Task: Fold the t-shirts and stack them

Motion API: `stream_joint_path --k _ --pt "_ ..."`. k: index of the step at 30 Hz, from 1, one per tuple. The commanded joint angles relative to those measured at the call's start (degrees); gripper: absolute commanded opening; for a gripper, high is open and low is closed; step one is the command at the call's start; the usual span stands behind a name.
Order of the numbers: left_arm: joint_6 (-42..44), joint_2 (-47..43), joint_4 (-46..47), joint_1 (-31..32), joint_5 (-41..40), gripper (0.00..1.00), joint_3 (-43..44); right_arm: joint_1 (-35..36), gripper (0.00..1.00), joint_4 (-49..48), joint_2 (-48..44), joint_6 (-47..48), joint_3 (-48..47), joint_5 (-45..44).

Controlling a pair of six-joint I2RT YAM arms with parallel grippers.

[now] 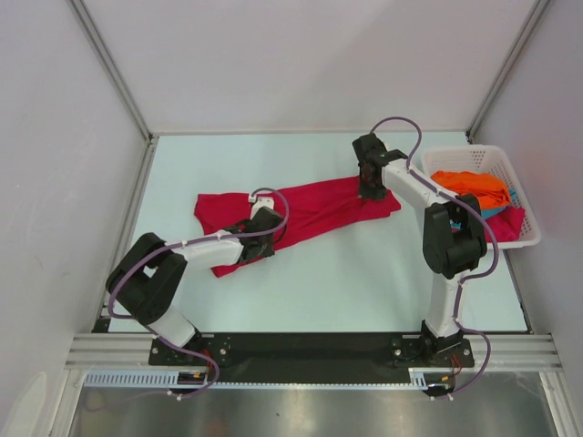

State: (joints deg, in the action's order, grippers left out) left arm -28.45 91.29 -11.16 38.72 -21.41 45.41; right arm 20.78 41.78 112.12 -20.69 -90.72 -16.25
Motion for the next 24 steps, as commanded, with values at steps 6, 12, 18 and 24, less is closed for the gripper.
stream_joint_path --k 6,12,18,24 --pt "-0.91 -0.66 -4.57 0.22 -3.29 0.37 2.23 -0.12 0.33 -0.74 -2.34 0.82 -0.34 -1.06" --pt "-2.05 -2.51 -6.07 0.22 -2.32 0.73 1.88 0.05 0.33 -0.73 -2.16 0.91 -0.34 -1.06" --pt "-2.58 -3.57 -6.77 0.22 -3.29 0.72 1.88 0.06 0.33 -0.65 -2.16 1.09 -0.16 -1.33" --pt "-2.93 -6.91 -8.0 0.22 -4.34 0.71 1.97 0.06 0.33 -0.91 -1.99 1.35 -0.08 -1.42"
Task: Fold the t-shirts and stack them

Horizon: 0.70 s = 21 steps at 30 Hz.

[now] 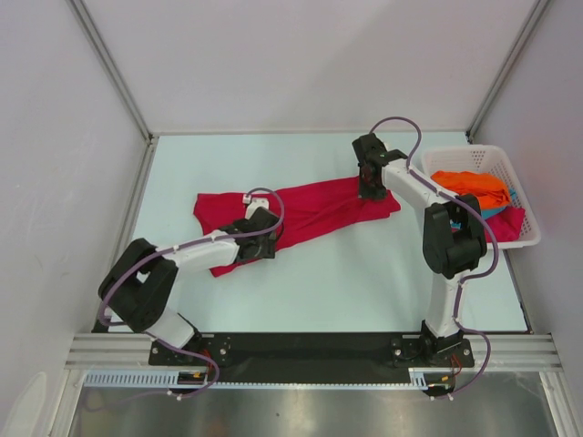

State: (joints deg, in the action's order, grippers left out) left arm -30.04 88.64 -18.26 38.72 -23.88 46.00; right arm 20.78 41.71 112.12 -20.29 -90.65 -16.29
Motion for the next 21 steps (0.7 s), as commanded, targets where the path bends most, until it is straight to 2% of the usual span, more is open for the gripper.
stream_joint_path --k 1,7,13,16,21 --pt "-1.33 -5.14 -0.81 0.22 -1.96 0.72 1.29 0.14 0.33 -0.67 -1.81 0.87 -0.23 -1.37" --pt "-1.51 -4.54 -0.99 0.22 -2.84 0.71 1.02 0.32 0.33 -0.76 -1.55 0.87 -0.23 -1.28" --pt "-2.48 -1.2 -0.11 0.22 -2.4 0.61 0.76 0.32 0.33 -0.49 -1.64 1.13 -0.23 -1.72" --pt "-2.74 0.03 0.33 0.22 -2.05 0.53 0.5 0.23 0.33 -0.41 -1.72 1.13 -0.14 -1.99" --pt "-3.09 0.48 0.51 0.22 -1.87 0.29 0.32 0.23 0.33 -0.23 -1.9 1.22 -0.14 -2.07"
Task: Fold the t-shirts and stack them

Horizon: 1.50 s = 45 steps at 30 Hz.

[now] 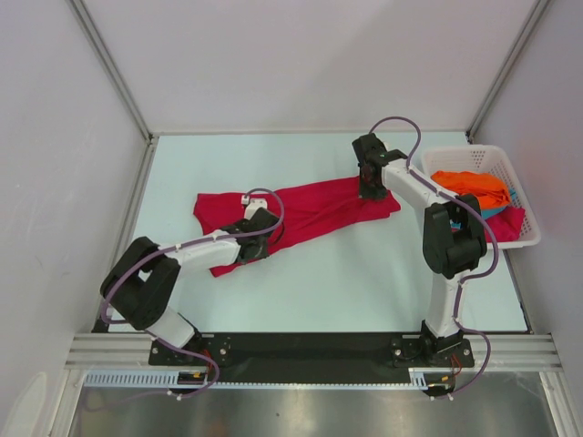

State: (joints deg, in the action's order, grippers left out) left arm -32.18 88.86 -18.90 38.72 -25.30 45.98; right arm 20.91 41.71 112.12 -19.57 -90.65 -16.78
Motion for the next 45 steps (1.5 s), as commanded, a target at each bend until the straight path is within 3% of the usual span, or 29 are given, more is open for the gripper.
stream_joint_path --k 1,9,19,28,38,41,42,45 --pt "-0.95 0.17 1.05 0.22 -0.45 0.24 0.43 0.1 0.33 -0.23 -1.99 0.5 -0.23 -1.59" --pt "-1.3 0.09 0.7 0.22 -0.45 0.0 0.78 0.28 0.33 -0.05 -2.08 0.5 -0.23 -1.77" --pt "1.33 0.7 -4.13 -1.01 -2.56 0.0 10.87 0.28 0.33 -0.05 -2.34 0.41 0.12 -2.03" --pt "3.44 2.02 -9.23 -7.16 -3.35 0.0 20.28 0.1 0.33 0.12 -3.22 0.94 0.3 -2.03" --pt "4.58 7.45 -9.5 -14.81 0.16 0.01 23.89 0.01 0.33 1.26 -5.06 1.73 0.83 -2.91" --pt "5.29 10.62 -10.1 -14.81 2.09 0.25 26.53 0.01 0.33 1.62 -5.42 1.99 1.0 -3.26" --pt "5.12 10.98 -10.2 -14.81 2.27 0.48 27.06 0.01 0.33 1.7 -5.5 1.82 1.09 -3.44" --pt "4.15 11.34 -10.2 -14.81 2.1 0.79 26.36 -0.08 0.33 1.7 -5.59 1.99 1.35 -3.53"
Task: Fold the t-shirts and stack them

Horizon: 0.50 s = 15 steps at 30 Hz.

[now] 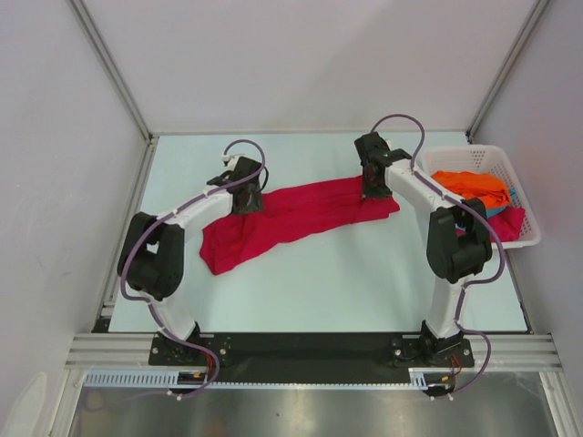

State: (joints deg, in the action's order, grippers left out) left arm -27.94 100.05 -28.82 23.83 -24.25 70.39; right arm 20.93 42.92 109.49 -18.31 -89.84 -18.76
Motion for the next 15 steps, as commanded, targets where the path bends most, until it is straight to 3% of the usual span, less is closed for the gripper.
stream_joint_path --k 1,3,9,15 --pt "-0.27 0.06 -0.27 0.07 0.87 0.82 1.68 -0.1 0.33 0.41 -2.97 0.73 0.63 -1.45" --pt "-0.36 -0.56 -0.36 0.07 0.43 0.89 0.55 0.08 0.33 0.15 -2.79 0.64 0.81 -1.1" --pt "-2.11 -5.91 -1.24 0.07 -0.45 0.9 -5.51 0.34 0.33 -0.37 -2.27 0.55 1.25 -0.75" --pt "-5.36 -17.24 -3.52 0.68 -1.85 0.9 -14.91 0.43 0.32 -1.25 -2.79 0.55 2.48 -0.75"
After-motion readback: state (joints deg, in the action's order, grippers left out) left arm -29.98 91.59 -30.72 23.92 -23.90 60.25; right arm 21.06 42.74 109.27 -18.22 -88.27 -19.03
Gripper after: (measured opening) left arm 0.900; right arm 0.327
